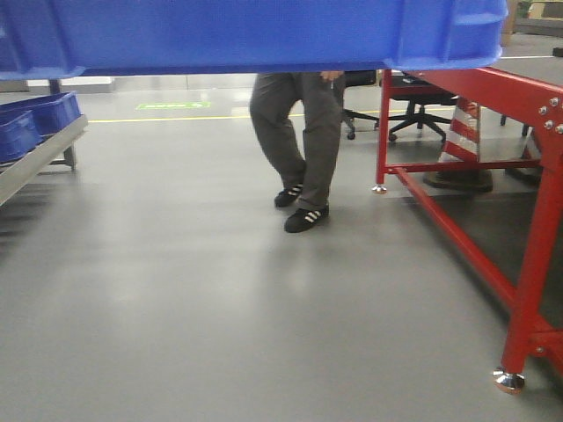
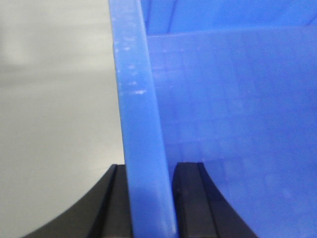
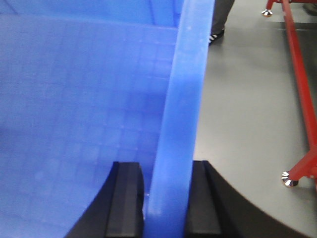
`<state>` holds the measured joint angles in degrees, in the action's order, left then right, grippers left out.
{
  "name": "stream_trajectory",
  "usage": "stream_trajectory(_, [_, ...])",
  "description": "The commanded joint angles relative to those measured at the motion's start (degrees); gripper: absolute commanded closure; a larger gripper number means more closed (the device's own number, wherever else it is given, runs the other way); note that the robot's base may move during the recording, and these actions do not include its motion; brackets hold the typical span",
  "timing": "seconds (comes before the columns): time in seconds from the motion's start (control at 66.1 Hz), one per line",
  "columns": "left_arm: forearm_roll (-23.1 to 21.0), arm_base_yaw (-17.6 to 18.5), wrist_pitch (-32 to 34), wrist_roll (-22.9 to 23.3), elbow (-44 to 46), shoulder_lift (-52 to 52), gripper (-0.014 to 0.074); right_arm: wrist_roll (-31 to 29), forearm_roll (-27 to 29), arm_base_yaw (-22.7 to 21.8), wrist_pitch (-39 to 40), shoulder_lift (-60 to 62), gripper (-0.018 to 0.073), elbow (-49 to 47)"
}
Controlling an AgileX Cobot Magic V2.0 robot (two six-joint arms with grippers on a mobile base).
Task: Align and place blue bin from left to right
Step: 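Drive across the floor carrying the blue bin in both grippers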
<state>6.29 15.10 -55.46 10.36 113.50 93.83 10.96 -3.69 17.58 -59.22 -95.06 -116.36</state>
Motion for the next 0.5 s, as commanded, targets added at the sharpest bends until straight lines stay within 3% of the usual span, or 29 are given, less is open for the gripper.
stream_trajectory(0.0, [-1.7,0.5,5.5,-0.8,0.7,-1.4,0.0708,-0.9,1.3,0.2,4.8,1.4,0.0712,-0.9])
stream_trajectory(0.484, [-1.7,0.5,5.5,-0.8,0.7,-1.4,0.0708,-0.9,1.3,0.2,4.9,1.4,0.0712,-0.9])
